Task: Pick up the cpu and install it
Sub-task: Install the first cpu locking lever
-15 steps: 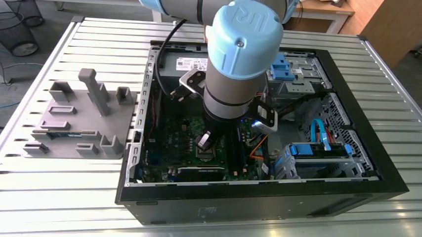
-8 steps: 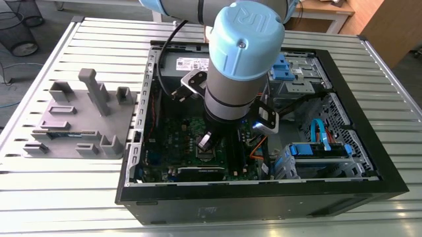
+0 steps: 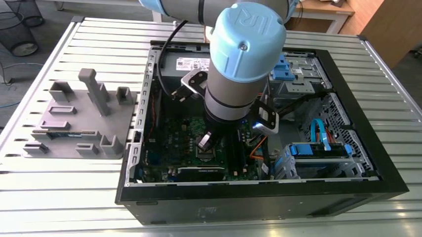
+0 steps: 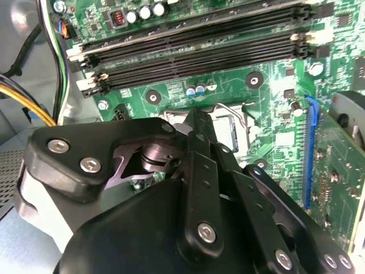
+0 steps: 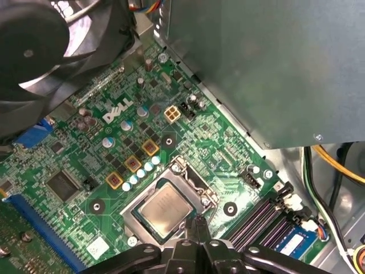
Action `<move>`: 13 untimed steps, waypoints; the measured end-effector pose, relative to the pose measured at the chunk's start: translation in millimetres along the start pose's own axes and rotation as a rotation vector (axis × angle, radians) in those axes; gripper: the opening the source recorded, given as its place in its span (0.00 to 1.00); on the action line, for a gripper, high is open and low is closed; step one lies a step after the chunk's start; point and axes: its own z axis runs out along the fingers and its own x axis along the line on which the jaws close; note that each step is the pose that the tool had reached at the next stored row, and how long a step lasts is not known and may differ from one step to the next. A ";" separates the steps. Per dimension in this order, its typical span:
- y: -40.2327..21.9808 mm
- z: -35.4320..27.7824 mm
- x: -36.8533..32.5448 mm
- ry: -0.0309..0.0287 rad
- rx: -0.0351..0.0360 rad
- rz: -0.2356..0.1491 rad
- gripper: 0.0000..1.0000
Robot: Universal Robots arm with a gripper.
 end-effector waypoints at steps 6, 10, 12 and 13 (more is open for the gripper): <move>-2.1 0.1 0.8 -0.0042 -0.0274 0.003 0.11; -5.3 -0.7 2.1 -0.0042 -0.0330 0.004 0.11; -5.7 -0.8 2.2 -0.0041 -0.0332 0.004 0.11; -5.9 -0.7 2.2 -0.0041 -0.0333 0.004 0.11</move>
